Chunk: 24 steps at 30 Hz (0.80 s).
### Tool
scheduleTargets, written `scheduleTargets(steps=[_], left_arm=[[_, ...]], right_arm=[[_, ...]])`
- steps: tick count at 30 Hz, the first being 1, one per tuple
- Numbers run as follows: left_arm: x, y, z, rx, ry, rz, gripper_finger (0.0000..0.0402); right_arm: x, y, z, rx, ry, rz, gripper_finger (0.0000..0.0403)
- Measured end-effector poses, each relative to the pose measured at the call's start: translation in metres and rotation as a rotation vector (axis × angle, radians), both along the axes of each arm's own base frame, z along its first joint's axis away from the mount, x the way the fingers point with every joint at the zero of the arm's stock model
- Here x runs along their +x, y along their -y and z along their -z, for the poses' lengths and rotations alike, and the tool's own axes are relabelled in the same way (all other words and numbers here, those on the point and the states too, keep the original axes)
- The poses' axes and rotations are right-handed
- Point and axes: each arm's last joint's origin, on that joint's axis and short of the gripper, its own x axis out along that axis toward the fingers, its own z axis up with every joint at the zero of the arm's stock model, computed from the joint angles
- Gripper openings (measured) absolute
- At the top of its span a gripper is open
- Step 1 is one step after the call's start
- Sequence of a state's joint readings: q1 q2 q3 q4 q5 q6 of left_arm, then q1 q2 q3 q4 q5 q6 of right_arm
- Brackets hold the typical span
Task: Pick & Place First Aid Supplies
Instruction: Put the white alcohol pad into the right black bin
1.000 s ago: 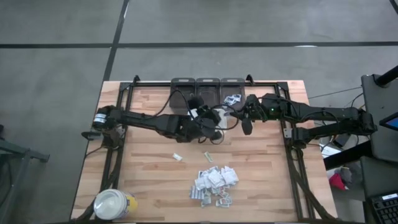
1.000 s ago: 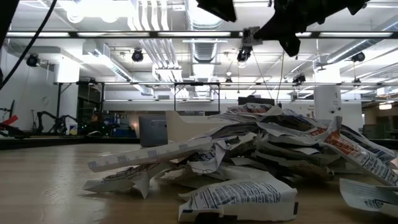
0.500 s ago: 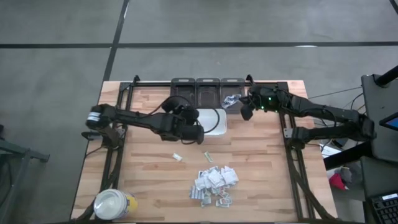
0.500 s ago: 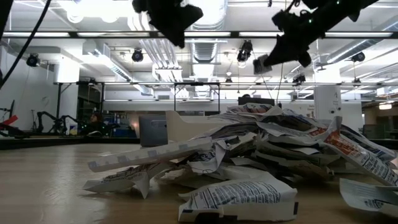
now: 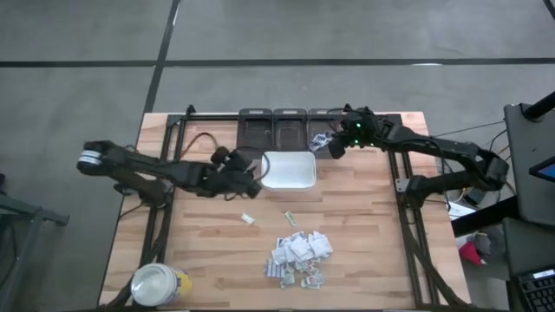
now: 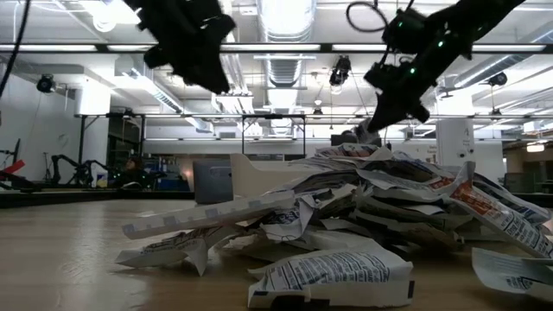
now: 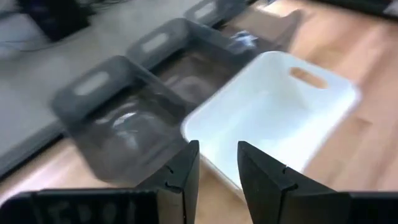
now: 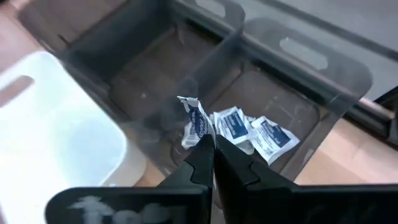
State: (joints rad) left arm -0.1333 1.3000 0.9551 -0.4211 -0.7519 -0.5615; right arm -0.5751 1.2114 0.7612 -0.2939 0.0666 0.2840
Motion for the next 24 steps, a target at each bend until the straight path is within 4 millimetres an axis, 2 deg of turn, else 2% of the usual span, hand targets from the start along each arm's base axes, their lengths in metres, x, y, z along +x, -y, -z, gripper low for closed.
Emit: scheduleTargets(steps=[6,11,15,19,24], left_arm=[[-0.035,-0.003,0.026,-0.045,0.163,0.098,0.0108],[-0.059,-0.005,0.044,-0.067,0.280,0.157,0.0108],[-0.074,-0.005,0.054,-0.070,0.368,0.217,0.0108],[-0.086,-0.006,0.061,-0.085,0.425,0.256,0.0108],[-0.094,-0.007,0.063,-0.081,0.440,0.290,0.0108]], right_arm=[[0.013,0.016,0.018,0.075,-0.055,-0.003,0.0008],[0.033,0.032,0.016,0.095,-0.125,-0.016,0.0008],[0.050,0.046,0.013,0.102,-0.224,-0.053,0.0008],[0.056,0.062,0.020,0.147,-0.405,-0.029,0.0008],[0.063,0.079,0.024,0.164,-0.462,-0.037,0.0008]])
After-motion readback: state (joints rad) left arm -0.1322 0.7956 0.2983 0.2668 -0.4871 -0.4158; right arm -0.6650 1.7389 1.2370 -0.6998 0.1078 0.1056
